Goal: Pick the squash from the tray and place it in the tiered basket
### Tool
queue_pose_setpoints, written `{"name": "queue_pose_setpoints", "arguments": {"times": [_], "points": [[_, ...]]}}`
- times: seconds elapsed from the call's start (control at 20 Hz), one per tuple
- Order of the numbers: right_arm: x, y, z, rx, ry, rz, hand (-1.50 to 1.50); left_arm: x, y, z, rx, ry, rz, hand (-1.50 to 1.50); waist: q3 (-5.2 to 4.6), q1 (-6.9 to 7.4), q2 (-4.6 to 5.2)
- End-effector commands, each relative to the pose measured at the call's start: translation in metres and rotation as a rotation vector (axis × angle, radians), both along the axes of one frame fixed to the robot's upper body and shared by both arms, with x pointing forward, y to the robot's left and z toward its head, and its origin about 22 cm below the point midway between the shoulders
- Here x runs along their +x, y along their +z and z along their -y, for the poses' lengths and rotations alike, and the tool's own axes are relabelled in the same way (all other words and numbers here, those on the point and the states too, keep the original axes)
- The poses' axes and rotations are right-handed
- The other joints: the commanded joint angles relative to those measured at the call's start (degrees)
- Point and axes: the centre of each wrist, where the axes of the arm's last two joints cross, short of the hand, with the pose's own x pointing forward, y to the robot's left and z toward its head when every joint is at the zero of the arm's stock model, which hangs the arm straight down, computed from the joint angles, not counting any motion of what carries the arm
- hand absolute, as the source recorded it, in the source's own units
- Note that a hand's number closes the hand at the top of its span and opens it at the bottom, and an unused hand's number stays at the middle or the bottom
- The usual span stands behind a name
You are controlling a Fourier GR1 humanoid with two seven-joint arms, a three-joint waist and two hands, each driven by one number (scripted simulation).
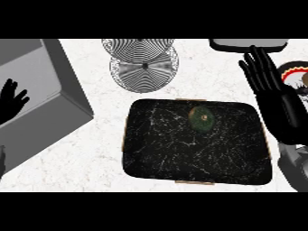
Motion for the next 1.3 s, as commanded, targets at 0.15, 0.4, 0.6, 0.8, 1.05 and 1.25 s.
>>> {"name": "queue_pose_setpoints", "arguments": {"times": [0.15, 0.4, 0.6, 0.8, 1.05, 1.25], "points": [[0.013, 0.019, 0.020, -0.079, -0.367, 0.115, 1.50, -0.029, -0.043, 0.033, -0.083, -0.051, -0.021, 0.00, -1.70, -2.74, -2.51], [0.001, -0.035, 0.085, 0.071, -0.967, -0.169, -1.50, -0.046, -0.058, 0.037, -0.174, -0.049, -0.049, 0.00, -1.68, -8.66, -2.44], [-0.009, -0.034, 0.055, 0.169, -1.073, -0.042, -1.50, -0.064, -0.072, 0.057, -0.205, -0.095, -0.041, 0.00, -1.65, -5.56, -2.86], [-0.034, -0.038, 0.023, 0.105, -0.946, -0.023, -1.50, -0.064, -0.077, 0.073, -0.203, -0.115, -0.038, 0.00, -1.84, -5.50, -2.68], [-0.062, -0.070, 0.021, -0.143, -0.793, -0.313, -1.50, -0.061, -0.066, 0.066, -0.186, -0.131, -0.038, 0.00, -2.29, -4.67, -2.45], [-0.069, -0.066, 0.038, -0.387, -0.715, -0.405, -1.50, -0.055, -0.062, 0.064, -0.172, -0.136, -0.027, 0.00, -2.64, -4.17, -1.96]]}}
